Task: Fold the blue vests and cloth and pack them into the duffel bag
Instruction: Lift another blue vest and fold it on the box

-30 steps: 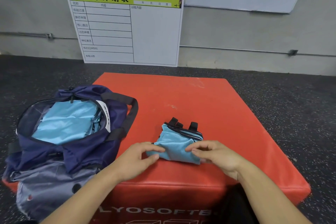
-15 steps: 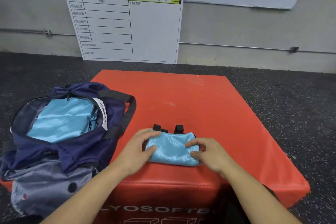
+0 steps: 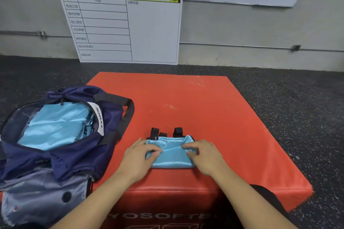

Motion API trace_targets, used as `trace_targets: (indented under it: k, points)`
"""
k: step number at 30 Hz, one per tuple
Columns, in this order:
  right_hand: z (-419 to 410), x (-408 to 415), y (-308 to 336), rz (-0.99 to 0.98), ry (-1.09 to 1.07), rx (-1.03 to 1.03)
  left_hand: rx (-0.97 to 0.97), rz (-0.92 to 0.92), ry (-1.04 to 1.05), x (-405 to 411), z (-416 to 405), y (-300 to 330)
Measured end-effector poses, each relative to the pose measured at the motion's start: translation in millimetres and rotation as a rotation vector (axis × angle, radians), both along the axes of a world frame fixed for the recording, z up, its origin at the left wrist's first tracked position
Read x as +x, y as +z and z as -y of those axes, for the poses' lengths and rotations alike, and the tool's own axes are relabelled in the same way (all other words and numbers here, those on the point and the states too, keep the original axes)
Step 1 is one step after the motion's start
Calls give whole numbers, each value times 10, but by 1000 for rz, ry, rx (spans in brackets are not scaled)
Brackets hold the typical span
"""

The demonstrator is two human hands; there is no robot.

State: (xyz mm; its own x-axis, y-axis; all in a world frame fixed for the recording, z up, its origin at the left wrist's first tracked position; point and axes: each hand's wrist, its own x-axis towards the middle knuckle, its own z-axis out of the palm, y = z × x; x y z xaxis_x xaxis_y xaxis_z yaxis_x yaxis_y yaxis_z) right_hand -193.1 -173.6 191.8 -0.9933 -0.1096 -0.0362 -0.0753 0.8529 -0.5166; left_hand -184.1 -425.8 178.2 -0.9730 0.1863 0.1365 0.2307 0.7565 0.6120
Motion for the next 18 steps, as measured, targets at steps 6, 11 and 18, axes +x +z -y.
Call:
trace_targets:
  k: [6,11,18]
  points:
    - [-13,33,129,24,17,-204,155,26,-27,43,-25,75]
    - [28,78,191,41,6,-504,399,63,-3,38,45,151]
    - [89,179,329,125,66,-783,566,102,7,96,219,297]
